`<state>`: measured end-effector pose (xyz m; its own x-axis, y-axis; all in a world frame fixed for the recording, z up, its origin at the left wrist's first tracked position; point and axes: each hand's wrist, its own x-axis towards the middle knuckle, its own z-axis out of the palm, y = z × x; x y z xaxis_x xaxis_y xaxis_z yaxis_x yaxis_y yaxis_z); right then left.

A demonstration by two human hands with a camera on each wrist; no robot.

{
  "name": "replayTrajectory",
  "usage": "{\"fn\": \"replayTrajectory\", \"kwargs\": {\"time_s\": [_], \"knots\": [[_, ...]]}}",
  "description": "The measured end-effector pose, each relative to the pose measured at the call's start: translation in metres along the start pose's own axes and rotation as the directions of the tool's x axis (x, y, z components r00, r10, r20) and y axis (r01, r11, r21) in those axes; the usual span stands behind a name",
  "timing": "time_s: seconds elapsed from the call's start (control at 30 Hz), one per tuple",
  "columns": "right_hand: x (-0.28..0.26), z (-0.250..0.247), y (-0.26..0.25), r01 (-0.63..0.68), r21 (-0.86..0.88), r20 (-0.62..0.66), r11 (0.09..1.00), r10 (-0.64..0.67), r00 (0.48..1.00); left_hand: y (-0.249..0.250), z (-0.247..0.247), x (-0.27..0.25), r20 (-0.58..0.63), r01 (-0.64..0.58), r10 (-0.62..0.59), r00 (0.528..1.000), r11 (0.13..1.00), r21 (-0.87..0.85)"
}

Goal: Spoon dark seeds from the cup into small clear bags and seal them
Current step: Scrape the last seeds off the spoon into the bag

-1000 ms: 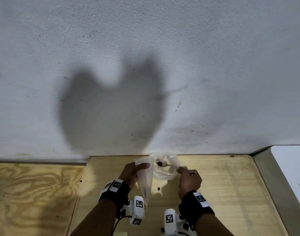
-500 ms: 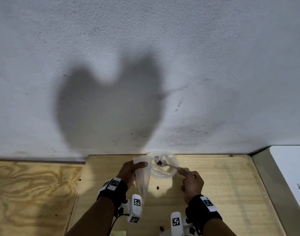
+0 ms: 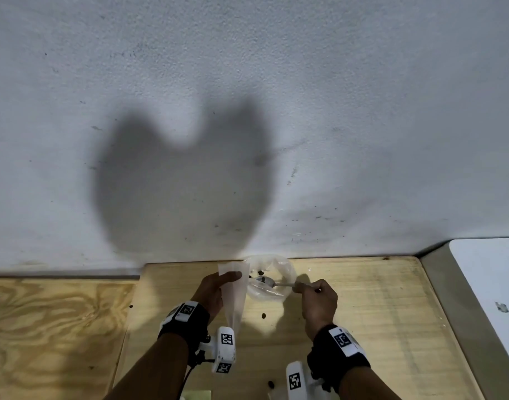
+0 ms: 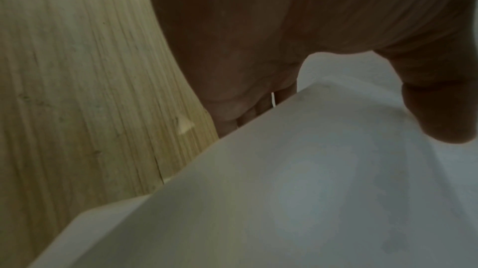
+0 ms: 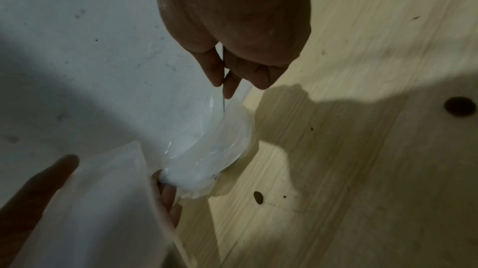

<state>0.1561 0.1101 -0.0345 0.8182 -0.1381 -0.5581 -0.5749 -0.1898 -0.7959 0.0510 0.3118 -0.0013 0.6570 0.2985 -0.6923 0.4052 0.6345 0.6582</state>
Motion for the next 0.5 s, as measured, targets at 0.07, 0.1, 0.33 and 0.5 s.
{"fn": "replayTrajectory", "kwargs": {"time_s": [0.07,0.1,0.33,0.5], "knots": [[-0.003,0.005,-0.003,0.029,-0.009,-0.026,1.0,-0.029,0.999,-0.001,0.0,0.0,0.005,0.009,-0.009,1.0,1.0,-0.004],[-0.005,0.008,-0.005,0.031,-0.014,-0.033,0.999,-0.032,0.999,-0.002,0.0,0.0,0.006,0.011,-0.011,1.0,1.0,-0.002],[-0.006,0.017,0.0,-0.052,0.002,-0.061,0.999,0.052,0.997,-0.004,-0.001,0.0,0.013,0.015,-0.015,1.0,1.0,0.023],[-0.009,0.025,0.009,-0.149,0.066,-0.039,0.987,0.152,0.988,-0.004,-0.002,0.0,0.02,0.014,-0.015,1.0,1.0,0.025]]}}
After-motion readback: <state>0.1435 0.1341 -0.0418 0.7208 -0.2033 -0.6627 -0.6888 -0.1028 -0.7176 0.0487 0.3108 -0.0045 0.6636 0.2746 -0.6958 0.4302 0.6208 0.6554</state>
